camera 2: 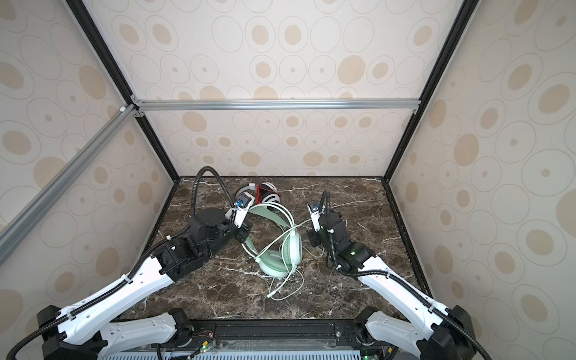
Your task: Wrap the headphones
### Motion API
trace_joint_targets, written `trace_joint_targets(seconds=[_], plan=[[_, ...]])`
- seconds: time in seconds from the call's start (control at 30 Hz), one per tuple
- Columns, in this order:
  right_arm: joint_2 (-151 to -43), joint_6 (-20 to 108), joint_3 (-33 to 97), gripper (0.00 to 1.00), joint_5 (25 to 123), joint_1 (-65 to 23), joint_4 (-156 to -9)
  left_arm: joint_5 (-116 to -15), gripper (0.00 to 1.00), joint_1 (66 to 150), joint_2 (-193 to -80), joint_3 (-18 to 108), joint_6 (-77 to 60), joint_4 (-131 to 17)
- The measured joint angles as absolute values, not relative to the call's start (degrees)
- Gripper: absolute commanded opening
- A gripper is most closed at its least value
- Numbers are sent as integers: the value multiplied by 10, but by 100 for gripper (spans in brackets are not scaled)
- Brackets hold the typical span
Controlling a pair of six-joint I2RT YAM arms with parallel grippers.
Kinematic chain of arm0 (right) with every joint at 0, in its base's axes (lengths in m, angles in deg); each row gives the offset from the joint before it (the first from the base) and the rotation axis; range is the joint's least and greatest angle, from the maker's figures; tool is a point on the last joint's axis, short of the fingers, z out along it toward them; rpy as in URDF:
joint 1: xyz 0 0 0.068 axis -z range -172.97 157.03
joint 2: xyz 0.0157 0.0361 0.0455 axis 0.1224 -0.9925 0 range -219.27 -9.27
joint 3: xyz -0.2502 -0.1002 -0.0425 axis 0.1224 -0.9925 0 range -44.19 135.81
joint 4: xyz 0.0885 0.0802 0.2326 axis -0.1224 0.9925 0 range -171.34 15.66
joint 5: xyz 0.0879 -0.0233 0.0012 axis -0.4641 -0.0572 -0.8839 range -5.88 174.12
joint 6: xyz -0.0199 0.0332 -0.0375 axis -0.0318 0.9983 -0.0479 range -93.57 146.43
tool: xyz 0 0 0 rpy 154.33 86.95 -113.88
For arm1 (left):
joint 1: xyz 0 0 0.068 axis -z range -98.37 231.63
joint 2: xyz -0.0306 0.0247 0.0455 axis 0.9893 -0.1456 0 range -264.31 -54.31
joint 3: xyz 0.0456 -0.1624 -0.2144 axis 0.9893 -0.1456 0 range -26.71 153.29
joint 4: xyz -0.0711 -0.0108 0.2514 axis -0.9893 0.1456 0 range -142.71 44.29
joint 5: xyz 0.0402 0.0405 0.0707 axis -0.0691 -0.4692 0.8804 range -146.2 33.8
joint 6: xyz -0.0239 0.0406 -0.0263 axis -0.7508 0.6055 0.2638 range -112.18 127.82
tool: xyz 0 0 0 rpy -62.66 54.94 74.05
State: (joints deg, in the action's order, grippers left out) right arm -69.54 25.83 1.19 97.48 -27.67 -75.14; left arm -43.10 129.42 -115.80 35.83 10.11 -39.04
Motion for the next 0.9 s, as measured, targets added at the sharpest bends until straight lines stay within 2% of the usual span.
trace_joint_targets(seconds=[0.47,0.9], plan=[[-757,326,-64,16,855,-266,-1016,-519,0,1292,-1181,517,10,-359],[-899,412,-110,20,796,-265,-1240,-514,0,1283,-1216,534,-70,-376]])
